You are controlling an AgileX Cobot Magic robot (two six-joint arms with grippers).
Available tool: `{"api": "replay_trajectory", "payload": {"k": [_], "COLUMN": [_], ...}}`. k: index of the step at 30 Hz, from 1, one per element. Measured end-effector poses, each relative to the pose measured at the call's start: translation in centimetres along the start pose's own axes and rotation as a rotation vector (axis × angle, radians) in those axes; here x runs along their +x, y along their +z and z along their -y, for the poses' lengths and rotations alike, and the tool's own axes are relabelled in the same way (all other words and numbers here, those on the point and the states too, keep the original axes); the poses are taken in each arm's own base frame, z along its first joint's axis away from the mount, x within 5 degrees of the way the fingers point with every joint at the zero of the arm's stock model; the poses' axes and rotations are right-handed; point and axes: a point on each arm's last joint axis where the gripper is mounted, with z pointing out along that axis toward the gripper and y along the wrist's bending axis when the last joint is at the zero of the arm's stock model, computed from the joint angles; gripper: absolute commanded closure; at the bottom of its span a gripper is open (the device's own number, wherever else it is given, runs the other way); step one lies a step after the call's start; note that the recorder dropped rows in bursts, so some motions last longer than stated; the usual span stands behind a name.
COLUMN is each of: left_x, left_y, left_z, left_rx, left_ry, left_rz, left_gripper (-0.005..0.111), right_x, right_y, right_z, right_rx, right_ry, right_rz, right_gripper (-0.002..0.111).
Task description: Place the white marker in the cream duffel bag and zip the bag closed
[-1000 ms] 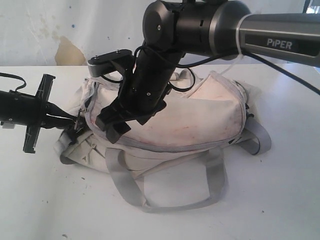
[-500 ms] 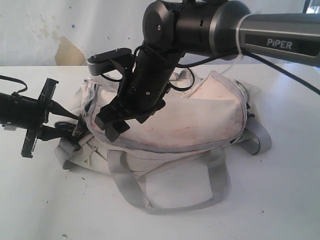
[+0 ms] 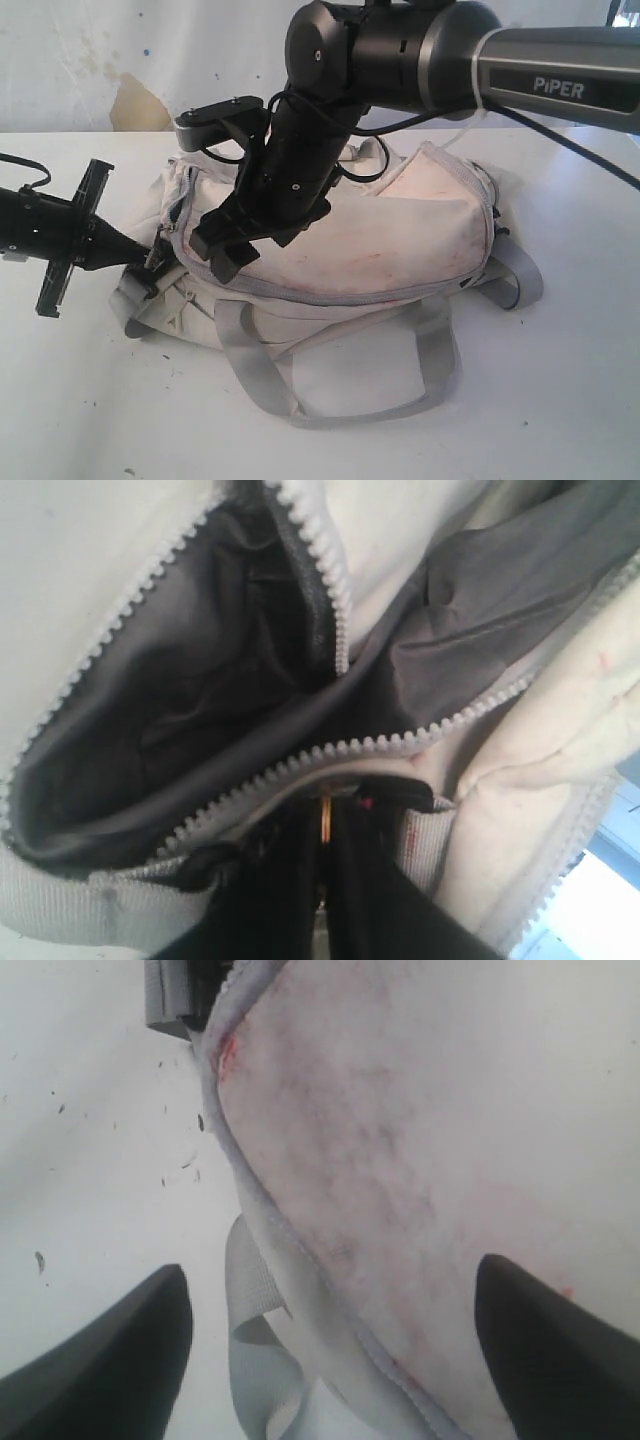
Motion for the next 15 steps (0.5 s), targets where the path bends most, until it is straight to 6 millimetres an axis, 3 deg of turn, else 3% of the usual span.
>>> {"api": "replay_trajectory", "payload": {"k": [7,15], "left_x": [-0.1,0.4], "left_y": [-2.5,-3.6], "left_z": [1.8,3.7], "left_rx": [0.135,0.269], "left_ry": [0.03,0.127], "left_rz": [0.068,0.114], "left_gripper": [0.107,0.107], "right_x": [0.0,-0.4], "right_y": [0.0,0.0], "right_z": [0.0,-0.1], "right_rx": [0.0,-0.008], "right_ry": [-0.042,-0.164], "right_rz": [0.0,0.047], "right_gripper": [0.037,0.037]}}
